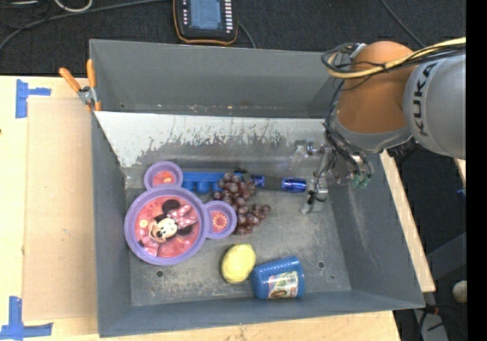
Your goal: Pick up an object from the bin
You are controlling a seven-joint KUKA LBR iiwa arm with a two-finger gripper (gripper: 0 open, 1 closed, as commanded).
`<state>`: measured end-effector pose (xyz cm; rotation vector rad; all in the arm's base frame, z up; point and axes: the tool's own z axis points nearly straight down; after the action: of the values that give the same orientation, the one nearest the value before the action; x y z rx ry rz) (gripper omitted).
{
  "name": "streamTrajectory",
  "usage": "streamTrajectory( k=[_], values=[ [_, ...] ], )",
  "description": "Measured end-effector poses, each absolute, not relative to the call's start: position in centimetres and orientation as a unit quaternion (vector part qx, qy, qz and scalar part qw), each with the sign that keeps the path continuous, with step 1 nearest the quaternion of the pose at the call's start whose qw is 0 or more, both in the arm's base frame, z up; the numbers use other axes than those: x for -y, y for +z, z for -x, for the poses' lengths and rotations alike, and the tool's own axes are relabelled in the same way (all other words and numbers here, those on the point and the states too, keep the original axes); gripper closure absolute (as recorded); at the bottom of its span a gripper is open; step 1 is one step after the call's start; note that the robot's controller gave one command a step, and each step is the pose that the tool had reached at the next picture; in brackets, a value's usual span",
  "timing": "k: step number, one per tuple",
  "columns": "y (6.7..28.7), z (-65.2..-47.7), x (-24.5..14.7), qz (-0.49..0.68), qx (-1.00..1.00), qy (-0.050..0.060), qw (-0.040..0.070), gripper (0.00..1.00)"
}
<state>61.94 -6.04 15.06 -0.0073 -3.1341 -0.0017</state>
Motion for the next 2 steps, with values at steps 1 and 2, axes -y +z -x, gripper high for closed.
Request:
streamTrajectory(
  k=[1,2],
  values=[
    [15.5,-62.1,6.0,0.001,1.0,0.0,0.0,0.0],
    [7.0,-61.1,-3.2,-0.017,1.0,-0.001,0.002,0.0]
  ],
)
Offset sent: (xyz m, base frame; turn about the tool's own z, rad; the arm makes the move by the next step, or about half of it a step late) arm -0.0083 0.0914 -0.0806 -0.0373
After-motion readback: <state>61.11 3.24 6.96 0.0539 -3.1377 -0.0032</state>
